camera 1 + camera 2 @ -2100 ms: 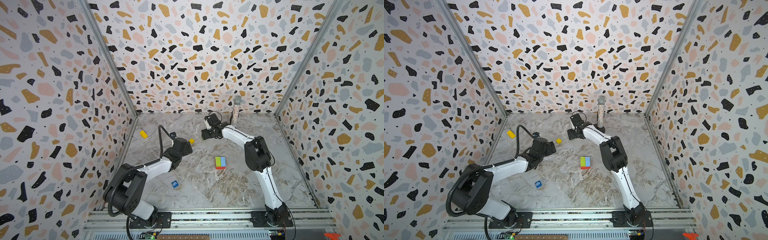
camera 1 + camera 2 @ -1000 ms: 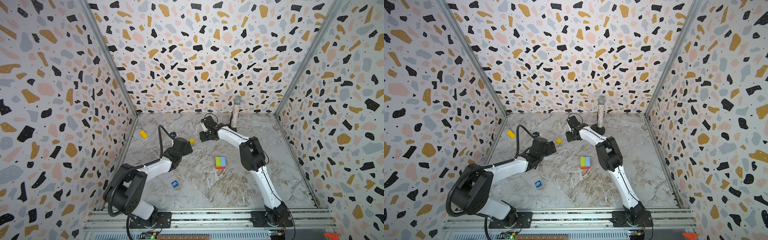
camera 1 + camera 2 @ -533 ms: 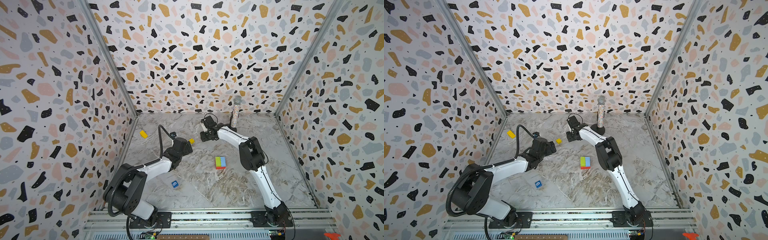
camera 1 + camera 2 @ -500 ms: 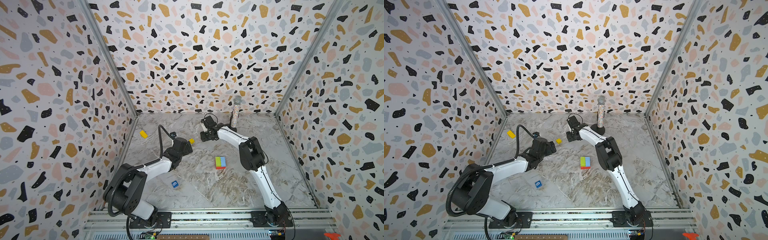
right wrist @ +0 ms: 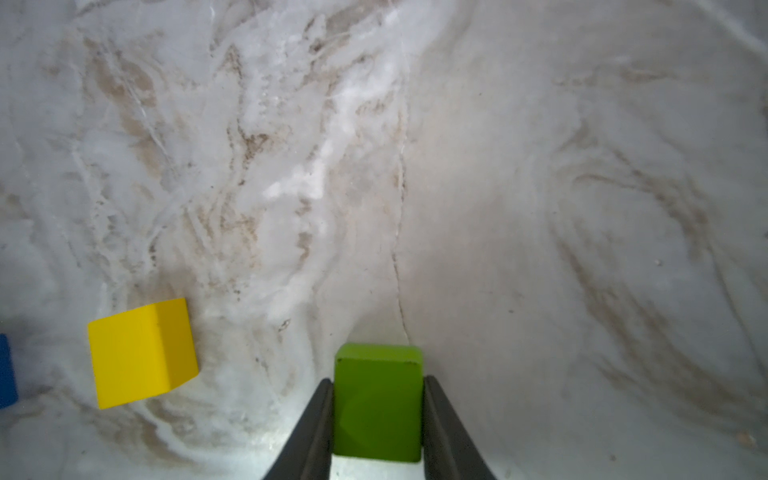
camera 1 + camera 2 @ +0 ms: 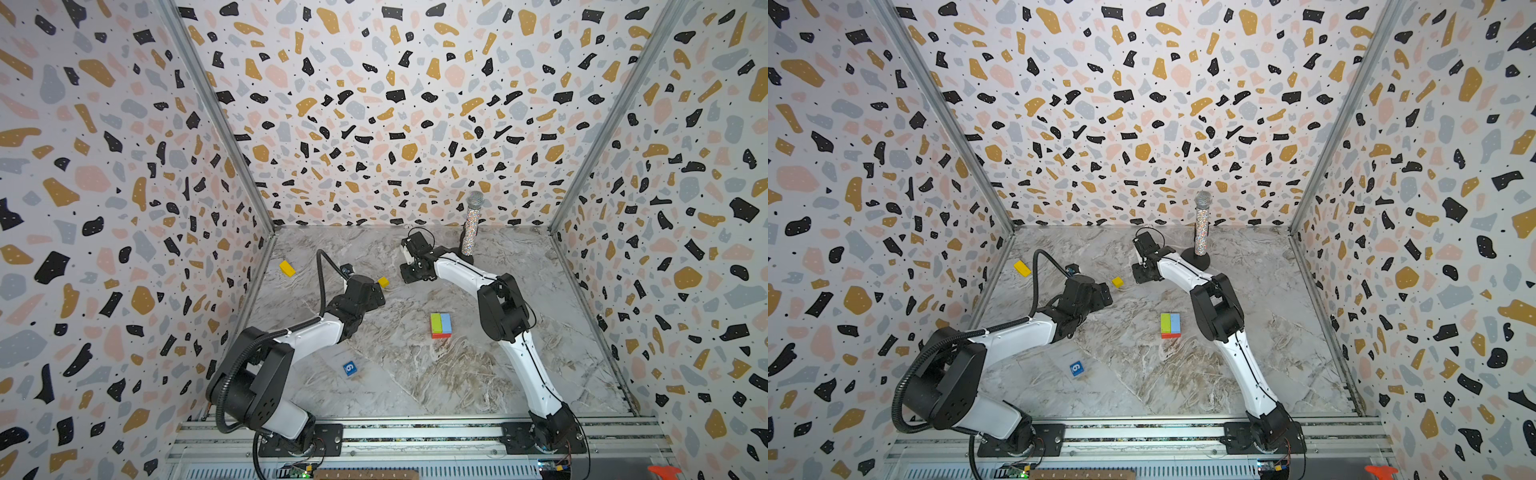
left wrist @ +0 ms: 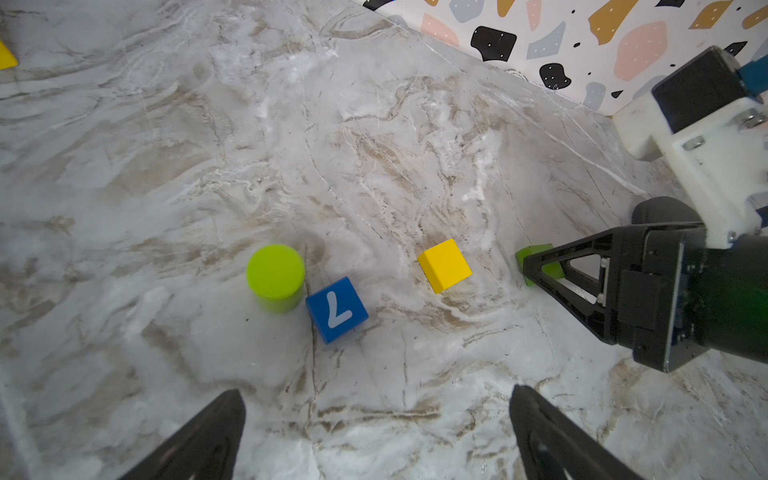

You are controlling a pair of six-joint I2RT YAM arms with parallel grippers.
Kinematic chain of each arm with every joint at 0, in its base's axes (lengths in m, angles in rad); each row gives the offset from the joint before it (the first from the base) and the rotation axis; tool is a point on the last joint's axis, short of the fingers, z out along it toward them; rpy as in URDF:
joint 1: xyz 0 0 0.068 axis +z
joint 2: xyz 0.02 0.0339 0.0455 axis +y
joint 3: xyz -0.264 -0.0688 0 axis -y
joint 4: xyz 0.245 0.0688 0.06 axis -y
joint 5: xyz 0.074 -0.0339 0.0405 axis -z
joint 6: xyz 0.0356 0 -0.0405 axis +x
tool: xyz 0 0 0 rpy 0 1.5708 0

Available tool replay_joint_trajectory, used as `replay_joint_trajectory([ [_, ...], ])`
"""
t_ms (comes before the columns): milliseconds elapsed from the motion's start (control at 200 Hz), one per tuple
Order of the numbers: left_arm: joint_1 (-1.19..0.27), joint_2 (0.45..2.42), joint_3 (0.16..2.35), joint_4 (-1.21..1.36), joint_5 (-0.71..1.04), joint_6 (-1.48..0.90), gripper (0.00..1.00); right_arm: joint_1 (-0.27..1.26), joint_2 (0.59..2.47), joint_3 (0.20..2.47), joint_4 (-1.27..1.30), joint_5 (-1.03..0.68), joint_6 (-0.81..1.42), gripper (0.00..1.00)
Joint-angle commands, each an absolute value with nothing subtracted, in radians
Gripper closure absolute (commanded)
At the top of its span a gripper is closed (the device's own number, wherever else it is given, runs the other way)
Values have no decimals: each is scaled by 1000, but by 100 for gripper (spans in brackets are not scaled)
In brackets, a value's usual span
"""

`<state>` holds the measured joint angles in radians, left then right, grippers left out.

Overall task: Build the wood block tower
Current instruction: 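Lift the green cube with the right gripper and carry it over the stack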

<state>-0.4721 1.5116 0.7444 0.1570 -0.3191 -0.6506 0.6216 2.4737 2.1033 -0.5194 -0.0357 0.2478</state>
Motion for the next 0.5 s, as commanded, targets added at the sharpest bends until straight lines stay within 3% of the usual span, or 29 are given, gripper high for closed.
replay_joint_trajectory([
  [0,-468,1503,747,169,-320,-655,0,630,2433,2119,-555,-21,243,66],
  [496,-467,1444,741,157,-301,-673,0,651,2255,1945,-523,6,269,68],
])
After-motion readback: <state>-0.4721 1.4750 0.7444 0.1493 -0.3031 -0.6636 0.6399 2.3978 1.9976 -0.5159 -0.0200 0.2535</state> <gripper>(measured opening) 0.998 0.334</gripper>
